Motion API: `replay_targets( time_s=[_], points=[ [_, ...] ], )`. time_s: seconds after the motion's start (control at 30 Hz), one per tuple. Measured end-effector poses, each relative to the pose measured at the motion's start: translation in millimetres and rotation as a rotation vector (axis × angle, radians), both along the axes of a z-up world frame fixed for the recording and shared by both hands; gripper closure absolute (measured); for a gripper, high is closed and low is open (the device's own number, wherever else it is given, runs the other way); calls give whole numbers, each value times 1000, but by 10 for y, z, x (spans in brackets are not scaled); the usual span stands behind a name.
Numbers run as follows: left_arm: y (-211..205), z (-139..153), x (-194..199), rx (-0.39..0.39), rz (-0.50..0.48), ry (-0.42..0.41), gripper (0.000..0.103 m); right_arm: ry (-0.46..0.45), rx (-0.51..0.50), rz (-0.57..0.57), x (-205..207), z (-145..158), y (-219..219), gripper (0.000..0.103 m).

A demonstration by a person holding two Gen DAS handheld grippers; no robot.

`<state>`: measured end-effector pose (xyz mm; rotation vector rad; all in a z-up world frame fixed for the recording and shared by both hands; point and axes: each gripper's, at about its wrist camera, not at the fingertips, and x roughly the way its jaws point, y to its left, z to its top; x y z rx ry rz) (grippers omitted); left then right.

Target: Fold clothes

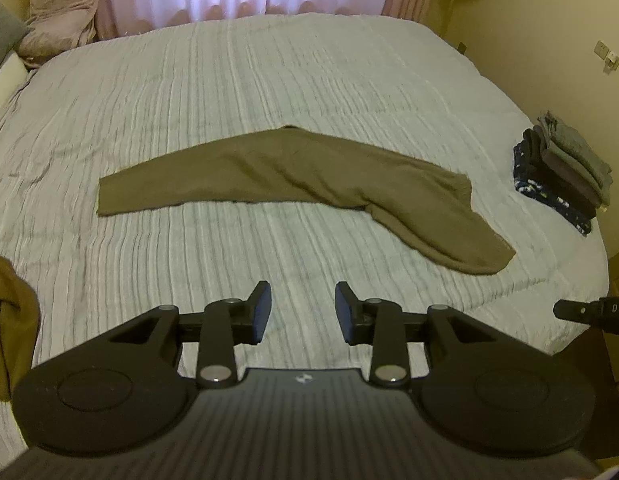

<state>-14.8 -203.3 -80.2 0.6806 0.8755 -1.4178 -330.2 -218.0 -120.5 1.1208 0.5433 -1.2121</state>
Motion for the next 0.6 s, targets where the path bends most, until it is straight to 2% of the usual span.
replay_targets(
  time_s=[0.3,0.6],
  points=[
    [358,-131,86,28,0,10,71,36,29,-19,70,-112,446,100],
    [414,-99,85,11,-4,0,70,60,-6,-28,62,-73,557,100]
  ],
)
